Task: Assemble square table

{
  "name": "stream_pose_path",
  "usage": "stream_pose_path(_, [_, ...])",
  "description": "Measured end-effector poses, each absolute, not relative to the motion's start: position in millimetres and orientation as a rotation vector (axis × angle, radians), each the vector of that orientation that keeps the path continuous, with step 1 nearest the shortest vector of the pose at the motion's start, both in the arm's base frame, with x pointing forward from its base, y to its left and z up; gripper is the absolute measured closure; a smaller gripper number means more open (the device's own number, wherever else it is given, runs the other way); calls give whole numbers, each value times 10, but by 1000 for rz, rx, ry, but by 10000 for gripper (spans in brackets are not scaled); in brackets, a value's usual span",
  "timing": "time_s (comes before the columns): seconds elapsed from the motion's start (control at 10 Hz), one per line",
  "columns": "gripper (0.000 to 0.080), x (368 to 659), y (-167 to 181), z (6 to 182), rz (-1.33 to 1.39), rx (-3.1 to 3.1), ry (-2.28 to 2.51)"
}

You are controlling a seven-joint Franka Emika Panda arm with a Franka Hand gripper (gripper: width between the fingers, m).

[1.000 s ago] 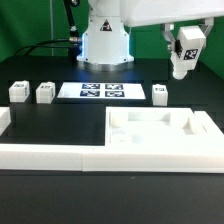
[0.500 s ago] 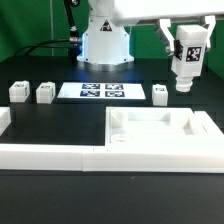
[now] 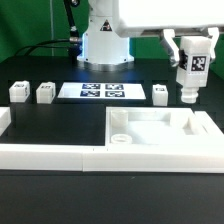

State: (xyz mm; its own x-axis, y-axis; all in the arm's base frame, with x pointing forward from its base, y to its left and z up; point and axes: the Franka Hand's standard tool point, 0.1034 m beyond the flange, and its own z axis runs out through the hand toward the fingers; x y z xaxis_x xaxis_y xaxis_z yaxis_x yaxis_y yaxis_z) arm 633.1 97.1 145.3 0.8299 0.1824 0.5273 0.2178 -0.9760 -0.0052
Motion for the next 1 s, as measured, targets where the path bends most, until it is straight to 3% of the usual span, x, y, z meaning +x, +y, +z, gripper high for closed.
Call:
stream_pose_path(0.1, [512, 6343, 1022, 1401, -841, -2938, -320])
stream_pose_path(0.3, [512, 6304, 1074, 1127, -842, -2938, -324])
stream_pose_path(0.6, [512, 6235, 1110, 930, -827, -2941, -332])
stream_pose_path(1.0, [512, 6198, 1111, 814, -802, -2947, -333])
